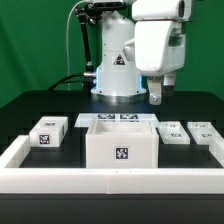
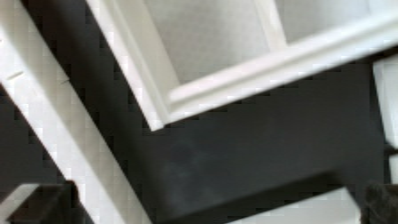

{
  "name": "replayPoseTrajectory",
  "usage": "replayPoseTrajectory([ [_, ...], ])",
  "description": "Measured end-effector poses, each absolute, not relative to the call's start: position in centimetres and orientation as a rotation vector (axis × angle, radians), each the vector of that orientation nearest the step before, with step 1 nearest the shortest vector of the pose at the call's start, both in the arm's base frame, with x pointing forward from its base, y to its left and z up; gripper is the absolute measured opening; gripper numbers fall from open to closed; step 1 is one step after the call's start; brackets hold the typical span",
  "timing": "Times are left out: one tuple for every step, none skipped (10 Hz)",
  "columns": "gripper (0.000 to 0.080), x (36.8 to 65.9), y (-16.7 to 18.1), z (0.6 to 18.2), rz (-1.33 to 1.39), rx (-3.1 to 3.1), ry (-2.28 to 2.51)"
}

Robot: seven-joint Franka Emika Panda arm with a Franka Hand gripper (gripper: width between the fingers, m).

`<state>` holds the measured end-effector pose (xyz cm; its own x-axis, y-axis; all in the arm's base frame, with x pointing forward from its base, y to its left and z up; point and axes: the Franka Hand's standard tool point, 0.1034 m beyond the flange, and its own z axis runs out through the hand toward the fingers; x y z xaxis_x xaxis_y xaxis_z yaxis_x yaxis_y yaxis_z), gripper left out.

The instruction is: Assemble cabinet

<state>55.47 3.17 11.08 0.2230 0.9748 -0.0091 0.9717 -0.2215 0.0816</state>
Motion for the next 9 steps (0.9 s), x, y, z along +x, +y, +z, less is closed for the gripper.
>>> replayPoseTrajectory([
  [0.0798,55.3,3.1,11.0,0.057,2.417,1.901],
  [0.0798,55.3,3.1,10.9,0.057,2.417,1.901],
  [0.0798,55.3,3.1,10.9,0.057,2.417,1.901],
  [0.0798,55.3,3.0,10.9,0.056,2.413,1.906],
  [0.0798,55.3,1.9,10.3,0.072,2.171,2.153],
  [0.0798,55.2,1.8,10.1,0.057,2.138,2.178],
  [0.0798,55.2,1.8,10.1,0.05,2.118,2.191],
  [0.0798,55.2,1.7,10.1,0.05,2.122,2.188],
  [0.0798,55.2,1.7,10.1,0.05,2.122,2.188],
])
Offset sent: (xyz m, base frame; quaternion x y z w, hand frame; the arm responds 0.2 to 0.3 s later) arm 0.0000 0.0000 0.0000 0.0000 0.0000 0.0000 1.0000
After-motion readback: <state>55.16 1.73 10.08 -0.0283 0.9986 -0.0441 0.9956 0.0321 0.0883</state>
